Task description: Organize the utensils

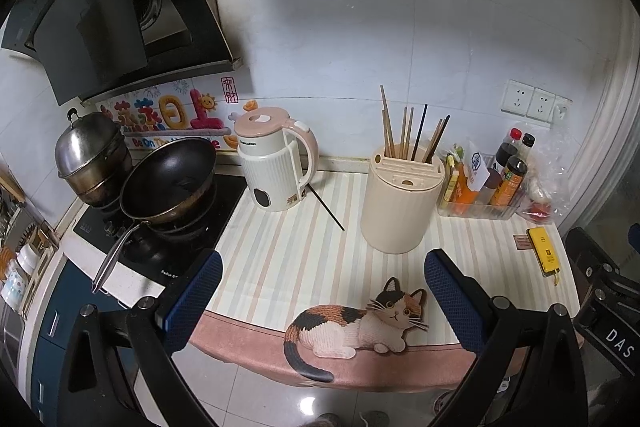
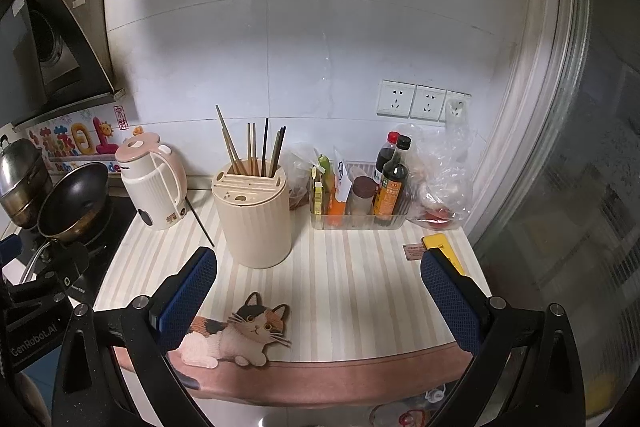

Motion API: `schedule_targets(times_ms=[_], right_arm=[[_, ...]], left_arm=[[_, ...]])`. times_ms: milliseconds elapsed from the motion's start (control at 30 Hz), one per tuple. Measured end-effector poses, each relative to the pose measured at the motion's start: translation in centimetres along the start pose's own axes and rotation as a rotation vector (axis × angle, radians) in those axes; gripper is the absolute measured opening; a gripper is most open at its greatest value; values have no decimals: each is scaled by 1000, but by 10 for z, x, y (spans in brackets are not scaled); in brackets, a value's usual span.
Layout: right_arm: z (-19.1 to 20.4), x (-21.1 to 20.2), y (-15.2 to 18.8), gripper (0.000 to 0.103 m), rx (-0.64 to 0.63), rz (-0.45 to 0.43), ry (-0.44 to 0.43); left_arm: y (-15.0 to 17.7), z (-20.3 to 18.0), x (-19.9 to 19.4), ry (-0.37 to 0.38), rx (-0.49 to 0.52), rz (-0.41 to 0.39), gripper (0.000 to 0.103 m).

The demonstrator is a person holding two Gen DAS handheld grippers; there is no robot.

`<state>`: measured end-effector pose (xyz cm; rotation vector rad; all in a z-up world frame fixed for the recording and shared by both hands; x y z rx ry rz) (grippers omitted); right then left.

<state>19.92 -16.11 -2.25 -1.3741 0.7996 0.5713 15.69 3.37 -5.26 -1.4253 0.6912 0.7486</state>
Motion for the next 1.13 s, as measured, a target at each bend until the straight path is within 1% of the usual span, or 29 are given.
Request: schedule_targets(times_ms=[900,1133], right_arm=[[1,5,-6,103,1,0,-4],[1,6,-8,103,2,1,-4]], left_arm=[[-8,-3,3,0,3,-16,103],[-11,-6,5,13,4,-18,103]])
Point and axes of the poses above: each gripper's, at about its wrist camera, not at the fingertips, and x roughly the way its jaws point, z to its left, y to its underside, the point moved 9 cm from there along x, roughly the way its jaws point, and after that the axes turned 10 degrees about z, right-handed, at the moved point
